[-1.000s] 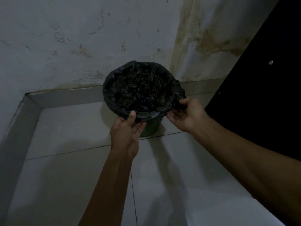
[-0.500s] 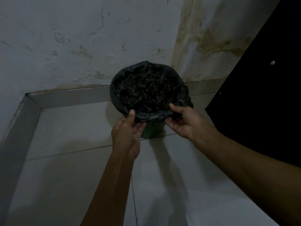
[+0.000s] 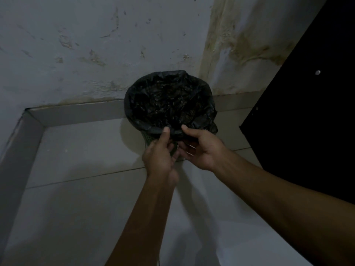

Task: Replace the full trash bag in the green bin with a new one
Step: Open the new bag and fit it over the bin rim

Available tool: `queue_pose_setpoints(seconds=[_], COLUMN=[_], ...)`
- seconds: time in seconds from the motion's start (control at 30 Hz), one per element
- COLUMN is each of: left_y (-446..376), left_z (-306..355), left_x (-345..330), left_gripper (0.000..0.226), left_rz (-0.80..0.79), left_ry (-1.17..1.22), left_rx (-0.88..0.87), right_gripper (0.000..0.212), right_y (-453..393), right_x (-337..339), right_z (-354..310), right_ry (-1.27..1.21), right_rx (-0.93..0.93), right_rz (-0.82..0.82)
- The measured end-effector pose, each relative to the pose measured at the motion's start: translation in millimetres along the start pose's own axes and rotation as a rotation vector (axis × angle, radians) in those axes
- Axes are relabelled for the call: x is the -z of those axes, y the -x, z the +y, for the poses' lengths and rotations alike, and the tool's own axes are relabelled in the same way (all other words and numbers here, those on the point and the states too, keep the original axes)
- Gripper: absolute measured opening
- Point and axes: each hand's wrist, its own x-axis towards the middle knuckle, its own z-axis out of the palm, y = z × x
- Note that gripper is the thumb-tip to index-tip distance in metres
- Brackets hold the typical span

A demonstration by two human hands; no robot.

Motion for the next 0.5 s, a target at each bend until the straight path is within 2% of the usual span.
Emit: queue_pose_setpoints(seconds=[0.1, 0.2, 0.33, 0.5], left_y=[-8, -10, -7, -8], left_z=[6, 10, 5, 3], left_x=[2, 1, 1, 3], left_gripper=[0.005, 0.001, 0.007, 0.002], left_rz=[-0.02, -0.022, -0.011, -0.01], left_ry=[0.063, 0.167, 0.187, 0.128], left_rx=[0.001, 0.015, 0.054, 0.09], right_gripper=[0.009, 0.017, 0.015, 0.015], right_y=[4, 6, 3, -3], right_x=[9, 18, 25, 26], right_z=[-2, -2, -7, -18], right_ry=[-0.091, -0.155, -0.106, 0.013], right_rx=[-0.023, -0.029, -0.006, -0.065], right_rz=[-0.04, 0.002, 0.149, 0.404])
